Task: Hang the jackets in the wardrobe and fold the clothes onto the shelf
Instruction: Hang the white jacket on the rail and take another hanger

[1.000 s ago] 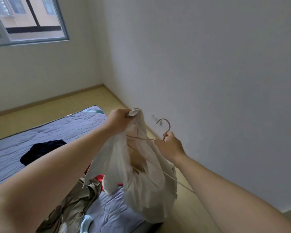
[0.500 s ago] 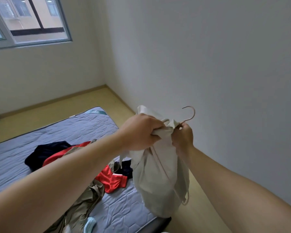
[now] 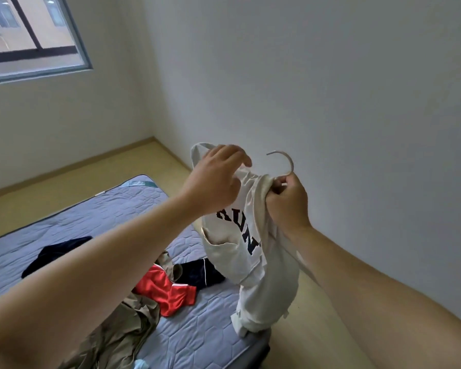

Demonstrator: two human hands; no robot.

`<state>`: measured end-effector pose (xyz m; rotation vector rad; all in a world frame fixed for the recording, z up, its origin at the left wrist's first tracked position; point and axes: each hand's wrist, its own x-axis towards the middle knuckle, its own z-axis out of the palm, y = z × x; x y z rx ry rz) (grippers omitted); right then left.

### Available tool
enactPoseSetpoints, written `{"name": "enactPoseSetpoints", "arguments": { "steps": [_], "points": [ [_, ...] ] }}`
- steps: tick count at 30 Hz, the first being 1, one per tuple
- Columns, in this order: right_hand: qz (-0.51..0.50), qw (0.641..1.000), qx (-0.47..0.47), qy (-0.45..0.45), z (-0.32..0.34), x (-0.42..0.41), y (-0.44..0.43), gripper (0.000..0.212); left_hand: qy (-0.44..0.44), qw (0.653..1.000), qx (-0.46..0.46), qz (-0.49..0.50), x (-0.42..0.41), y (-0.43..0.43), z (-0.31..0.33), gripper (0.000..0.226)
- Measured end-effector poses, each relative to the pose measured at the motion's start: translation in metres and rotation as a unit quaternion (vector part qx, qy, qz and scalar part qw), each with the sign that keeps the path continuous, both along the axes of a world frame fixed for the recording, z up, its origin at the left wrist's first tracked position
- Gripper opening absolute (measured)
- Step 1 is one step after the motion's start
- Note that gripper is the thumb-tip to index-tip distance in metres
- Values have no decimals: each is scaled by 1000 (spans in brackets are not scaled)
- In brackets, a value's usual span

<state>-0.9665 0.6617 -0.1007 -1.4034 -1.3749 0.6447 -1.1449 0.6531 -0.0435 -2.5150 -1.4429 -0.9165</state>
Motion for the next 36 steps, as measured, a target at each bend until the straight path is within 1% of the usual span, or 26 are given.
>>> {"name": "enactPoseSetpoints", "arguments": {
  "steps": [1, 2, 3, 4, 5, 6, 8, 9, 10, 12, 13, 14, 15, 16, 17, 18, 19, 20, 22, 23, 25, 26, 29, 31, 33, 36],
  "points": [
    [0, 1000, 2, 12, 2, 3, -1, 11, 21, 1000, 16, -3, 4, 11, 1, 26],
    [-5, 999, 2, 33, 4, 7, -1, 13, 45, 999, -3, -13, 11, 21, 2, 27],
    [-12, 998, 2, 60, 8, 12, -1, 13, 68, 996, -41, -30, 19, 28, 2, 35],
    [-14, 996, -2, 87, 11, 17, 0, 12, 71, 993, -79, -49, 28, 33, 0, 44],
    [-12, 994, -13, 108, 15, 23, 0, 12, 51, 991, -101, -69, 37, 36, -2, 47],
    [-3, 992, -31, 123, 19, 29, 0, 12, 18, 991, -102, -87, 45, 39, -3, 47],
    [43, 982, -80, 166, 31, 44, 0, 15, -26, 992, -77, -99, 60, 44, 1, 44],
    [86, 969, -111, 205, 37, 53, 1, 16, -38, 992, -71, -102, 65, 48, 5, 45],
    [142, 946, -142, 254, 44, 62, 2, 16, -46, 991, -68, -104, 71, 51, 9, 49],
    [248, 888, -189, 338, 56, 86, 4, 8, -60, 990, -57, -114, 82, 58, 19, 58],
    [274, 868, -203, 361, 59, 99, 6, 11, -64, 989, -52, -124, 87, 62, 24, 60],
    [279, 861, -217, 367, 59, 111, 8, 19, -64, 988, -45, -133, 93, 64, 28, 61],
    [272, 867, -228, 350, 58, 122, 11, 26, -61, 987, -37, -141, 99, 66, 33, 60],
    [260, 886, -233, 305, 55, 132, 12, 31, -59, 987, -31, -149, 106, 67, 38, 60],
    [254, 906, -237, 240, 50, 138, 12, 33, -58, 985, -25, -158, 113, 68, 42, 60],
    [258, 919, -246, 171, 44, 143, 12, 35, -57, 985, -19, -163, 120, 68, 46, 61],
    [268, 920, -264, 110, 38, 147, 11, 36, -54, 985, -14, -165, 126, 69, 49, 62],
    [280, 914, -289, 58, 32, 151, 8, 37, -51, 985, -12, -165, 132, 70, 52, 63],
    [306, 891, -335, -27, 16, 158, 6, 38, -41, 985, -4, -168, 140, 72, 56, 65],
    [312, 880, -354, -53, 9, 162, 5, 41, -33, 984, 3, -174, 144, 73, 57, 65],
    [291, 875, -384, -52, -3, 171, 3, 44, -13, 982, 14, -189, 150, 77, 56, 65],
    [272, 880, -386, -45, -7, 176, 3, 45, -3, 981, 21, -192, 153, 79, 55, 65],
    [184, 923, -336, -31, -15, 194, 6, 42, 35, 983, 60, -170, 164, 89, 52, 64],
    [134, 943, -304, 20, -15, 209, 7, 38, 47, 984, 94, -143, 170, 98, 51, 62],
    [143, 944, -291, 62, -14, 227, 7, 42, 62, 982, 125, -126, 177, 108, 51, 61],
    [183, 932, -310, 48, -11, 254, 3, 52, 101, 978, 149, -110, 191, 120, 51, 63]
  ]
}}
